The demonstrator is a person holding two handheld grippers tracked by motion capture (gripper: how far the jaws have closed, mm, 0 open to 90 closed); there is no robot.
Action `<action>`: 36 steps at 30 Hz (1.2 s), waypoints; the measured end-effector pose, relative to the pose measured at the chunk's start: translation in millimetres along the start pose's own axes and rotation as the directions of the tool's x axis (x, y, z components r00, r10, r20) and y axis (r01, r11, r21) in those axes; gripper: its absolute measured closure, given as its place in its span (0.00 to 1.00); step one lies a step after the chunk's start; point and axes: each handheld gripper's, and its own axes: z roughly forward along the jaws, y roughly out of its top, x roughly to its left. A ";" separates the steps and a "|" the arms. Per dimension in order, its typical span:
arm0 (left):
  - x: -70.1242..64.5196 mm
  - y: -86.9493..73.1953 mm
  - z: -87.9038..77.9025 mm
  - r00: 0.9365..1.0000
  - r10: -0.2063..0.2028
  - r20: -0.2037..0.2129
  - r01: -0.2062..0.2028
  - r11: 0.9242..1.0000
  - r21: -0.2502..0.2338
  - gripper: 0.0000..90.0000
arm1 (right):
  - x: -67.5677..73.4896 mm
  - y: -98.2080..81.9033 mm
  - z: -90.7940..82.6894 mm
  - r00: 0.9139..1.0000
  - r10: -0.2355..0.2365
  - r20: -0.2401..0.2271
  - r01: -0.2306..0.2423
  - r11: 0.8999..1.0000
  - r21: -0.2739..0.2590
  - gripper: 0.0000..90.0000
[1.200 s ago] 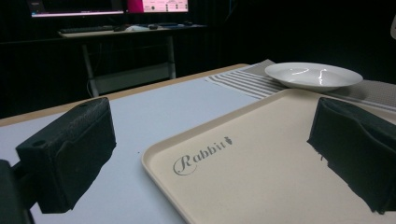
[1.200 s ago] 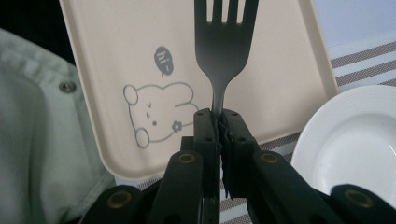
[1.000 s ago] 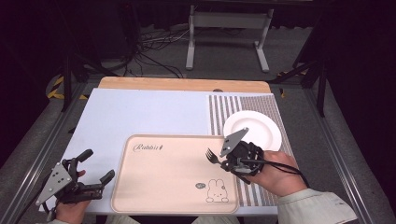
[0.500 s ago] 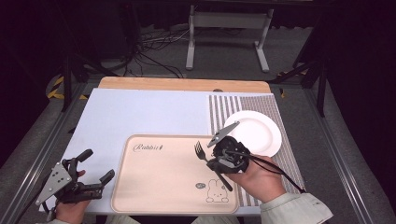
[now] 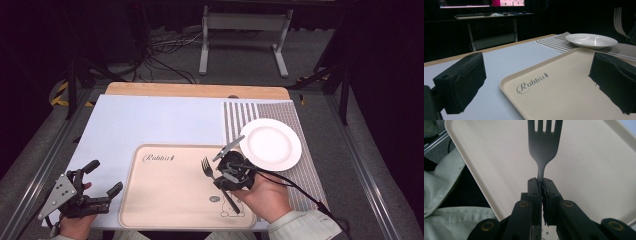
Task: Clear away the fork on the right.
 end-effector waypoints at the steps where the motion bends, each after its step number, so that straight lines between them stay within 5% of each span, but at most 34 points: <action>1: 0.2 0.0 -0.2 1.000 0.000 0.000 0.000 1.000 0.001 0.01 | -1.0 0.2 3.9 1.000 0.004 0.002 -0.004 1.000 0.013 0.95; 17: 2.1 -0.4 -3.3 1.000 -0.010 0.005 0.010 1.000 -0.001 0.01 | -13.0 2.4 43.1 0.997 0.072 -0.028 -0.070 0.995 0.076 0.95; 36: 2.0 -0.6 -4.9 1.000 -0.017 -0.002 0.017 1.000 -0.011 0.01 | -21.9 -2.3 69.9 0.995 0.097 0.010 -0.097 0.988 0.119 0.95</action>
